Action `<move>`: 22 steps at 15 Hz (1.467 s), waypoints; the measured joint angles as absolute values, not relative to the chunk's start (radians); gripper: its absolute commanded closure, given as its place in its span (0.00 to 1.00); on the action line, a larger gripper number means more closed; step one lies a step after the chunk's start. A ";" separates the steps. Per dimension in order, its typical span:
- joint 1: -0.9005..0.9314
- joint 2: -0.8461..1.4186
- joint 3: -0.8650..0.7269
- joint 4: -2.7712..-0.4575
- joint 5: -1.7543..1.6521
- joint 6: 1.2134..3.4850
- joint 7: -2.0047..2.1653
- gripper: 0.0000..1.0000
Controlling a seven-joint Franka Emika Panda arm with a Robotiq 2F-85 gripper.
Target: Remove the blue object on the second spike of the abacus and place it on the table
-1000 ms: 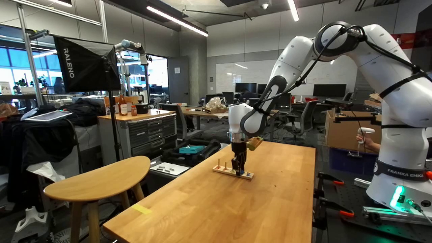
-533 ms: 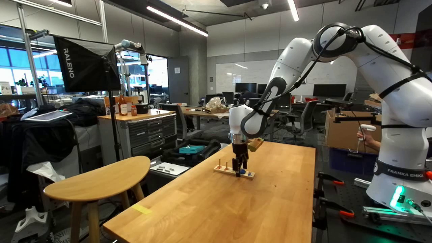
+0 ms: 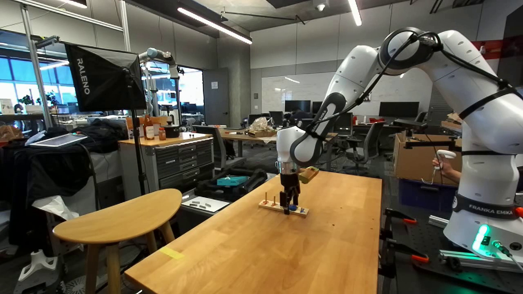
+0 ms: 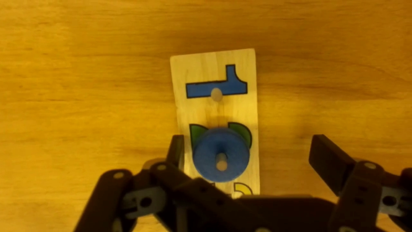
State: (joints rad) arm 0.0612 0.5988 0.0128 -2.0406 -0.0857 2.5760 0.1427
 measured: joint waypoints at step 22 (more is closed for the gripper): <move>0.057 0.600 0.014 -2.020 -0.067 2.555 0.138 0.00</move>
State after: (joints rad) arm 0.0565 0.5997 0.0139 -2.0203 -0.0675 2.5551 0.1383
